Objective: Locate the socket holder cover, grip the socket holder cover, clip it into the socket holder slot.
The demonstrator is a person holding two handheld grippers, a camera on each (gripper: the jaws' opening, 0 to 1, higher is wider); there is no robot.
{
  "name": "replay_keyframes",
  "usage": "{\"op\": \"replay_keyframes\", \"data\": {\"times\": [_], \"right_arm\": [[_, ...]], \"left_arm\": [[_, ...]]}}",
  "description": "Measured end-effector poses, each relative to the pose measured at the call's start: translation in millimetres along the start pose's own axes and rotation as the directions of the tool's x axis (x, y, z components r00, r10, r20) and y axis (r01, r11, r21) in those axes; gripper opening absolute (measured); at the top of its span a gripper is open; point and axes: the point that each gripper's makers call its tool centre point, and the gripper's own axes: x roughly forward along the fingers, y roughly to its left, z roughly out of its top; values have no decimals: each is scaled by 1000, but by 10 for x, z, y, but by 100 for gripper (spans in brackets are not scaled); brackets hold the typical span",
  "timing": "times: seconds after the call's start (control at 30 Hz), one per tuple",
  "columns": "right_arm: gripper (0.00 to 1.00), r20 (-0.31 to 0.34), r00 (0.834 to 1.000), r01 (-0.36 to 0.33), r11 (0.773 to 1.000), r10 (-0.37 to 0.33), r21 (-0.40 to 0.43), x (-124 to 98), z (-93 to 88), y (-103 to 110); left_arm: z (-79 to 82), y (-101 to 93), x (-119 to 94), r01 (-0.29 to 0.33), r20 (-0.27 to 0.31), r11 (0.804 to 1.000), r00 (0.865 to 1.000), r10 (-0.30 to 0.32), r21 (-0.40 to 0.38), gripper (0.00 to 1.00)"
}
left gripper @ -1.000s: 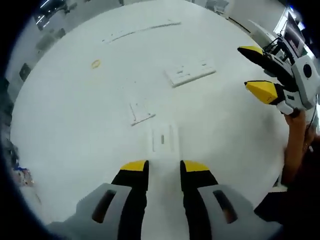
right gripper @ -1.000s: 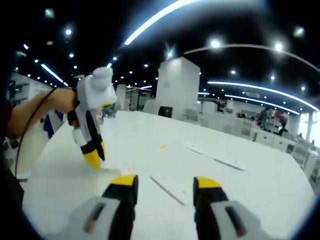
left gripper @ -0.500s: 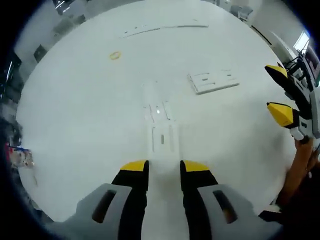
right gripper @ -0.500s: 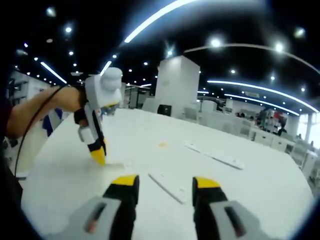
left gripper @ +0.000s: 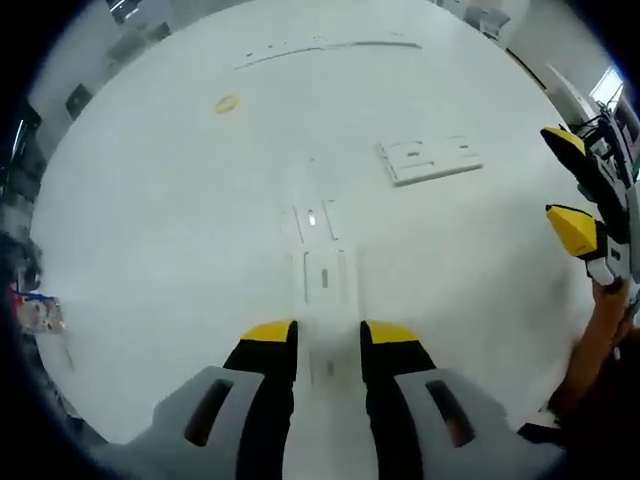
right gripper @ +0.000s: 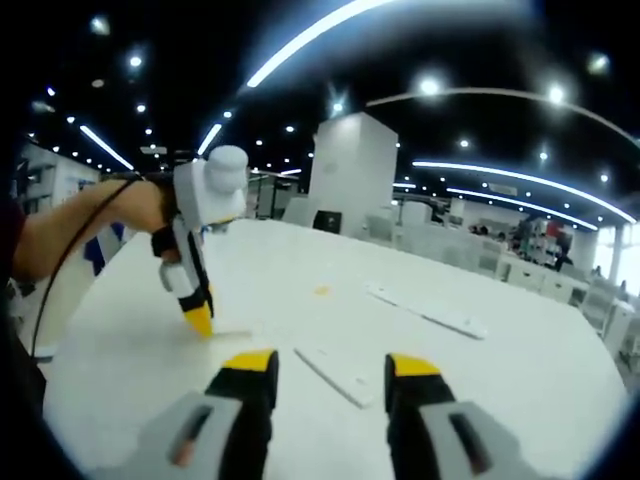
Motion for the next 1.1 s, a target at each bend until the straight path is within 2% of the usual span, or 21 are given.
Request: {"op": "replay_keyframes", "data": {"times": [0.1, 0.33, 0.5, 0.63, 0.67, 0.7, 0.73, 0.93, 1.03, 1.1], "right_arm": [[44, -3, 1000, -2, 1000, 2, -2, 1, -8, 8], [44, -5, 1000, -4, 1000, 4, -1, 4, -12, 8], [44, 1, 1000, -7, 1000, 7, 7, -25, -5, 26], [44, 4, 1000, -8, 1000, 8, 6, -46, 3, 46], [44, 6, 1000, -9, 1000, 9, 5, -53, 7, 54], [44, 6, 1000, -10, 1000, 10, 5, -57, 8, 58], [44, 7, 1000, -10, 1000, 10, 5, -60, 10, 63], [43, 8, 1000, -14, 1000, 14, 0, -73, 12, 92], [43, 9, 1000, -15, 1000, 15, -2, -78, 16, 100], [43, 11, 1000, -17, 1000, 17, -2, -81, 23, 111]], "left_arm": [[-20, -18, 2, -1, -12, 1000, 1000, 1, -1, 25], [50, 0, 22, -30, -32, 1000, 999, 30, -1, 25], [-21, -69, 8, -25, -34, 1000, 999, 25, 3, 25], [-89, -119, -13, -27, -45, 1000, 999, 27, 8, 25], [-173, -151, -44, -29, -45, 1000, 999, 29, 2, 25], [-173, -155, -44, -30, -40, 1000, 999, 30, 4, 25], [-258, -171, -72, -35, -58, 999, 998, 35, -1, 25], [-408, -227, -154, -38, -58, 999, 998, 38, -13, 25], [-517, -269, -186, -41, -86, 999, 996, 39, -21, 25], [-535, -272, -196, -47, -94, 999, 995, 45, -22, 25]]}}
